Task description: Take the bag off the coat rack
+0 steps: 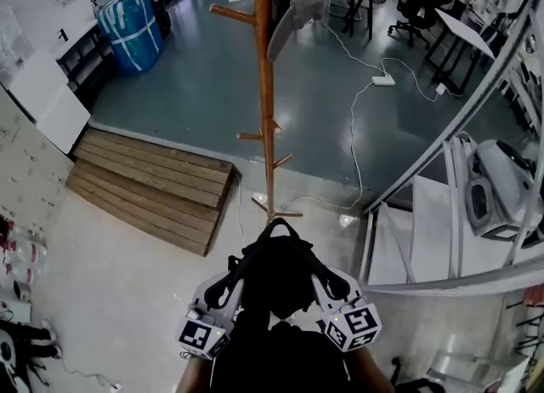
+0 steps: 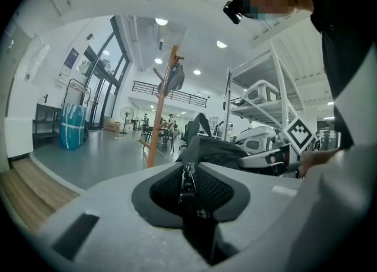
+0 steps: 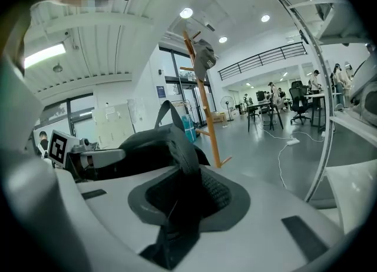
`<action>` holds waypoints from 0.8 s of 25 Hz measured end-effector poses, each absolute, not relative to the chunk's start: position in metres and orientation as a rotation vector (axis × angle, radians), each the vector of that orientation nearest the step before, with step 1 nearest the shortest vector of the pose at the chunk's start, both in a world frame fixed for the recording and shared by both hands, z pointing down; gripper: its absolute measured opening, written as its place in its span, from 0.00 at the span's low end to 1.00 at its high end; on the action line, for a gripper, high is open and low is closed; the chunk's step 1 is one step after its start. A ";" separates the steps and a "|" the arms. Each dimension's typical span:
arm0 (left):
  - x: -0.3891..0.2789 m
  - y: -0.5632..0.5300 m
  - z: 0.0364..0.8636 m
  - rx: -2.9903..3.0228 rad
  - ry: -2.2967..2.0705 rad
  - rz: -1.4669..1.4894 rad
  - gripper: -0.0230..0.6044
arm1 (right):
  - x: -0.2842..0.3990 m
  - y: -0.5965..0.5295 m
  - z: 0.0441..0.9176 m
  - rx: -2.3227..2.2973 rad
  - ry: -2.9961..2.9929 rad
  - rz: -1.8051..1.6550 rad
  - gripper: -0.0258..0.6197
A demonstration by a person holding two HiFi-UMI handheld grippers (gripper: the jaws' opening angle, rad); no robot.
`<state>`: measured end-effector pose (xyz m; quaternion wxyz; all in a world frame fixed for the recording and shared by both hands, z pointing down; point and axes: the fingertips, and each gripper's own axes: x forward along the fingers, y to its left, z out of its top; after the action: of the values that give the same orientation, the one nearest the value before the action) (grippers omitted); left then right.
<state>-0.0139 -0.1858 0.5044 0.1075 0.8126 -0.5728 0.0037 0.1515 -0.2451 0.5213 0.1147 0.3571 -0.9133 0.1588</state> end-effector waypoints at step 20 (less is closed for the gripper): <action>-0.001 -0.164 0.513 2.365 -1.696 0.002 0.15 | 0.163 -0.226 0.530 1.038 -2.677 0.492 0.17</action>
<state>-0.0009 -0.1645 0.5128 0.1152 0.8073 -0.5788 0.0008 0.1635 -0.2264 0.5300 0.1141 0.3542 -0.9129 0.1677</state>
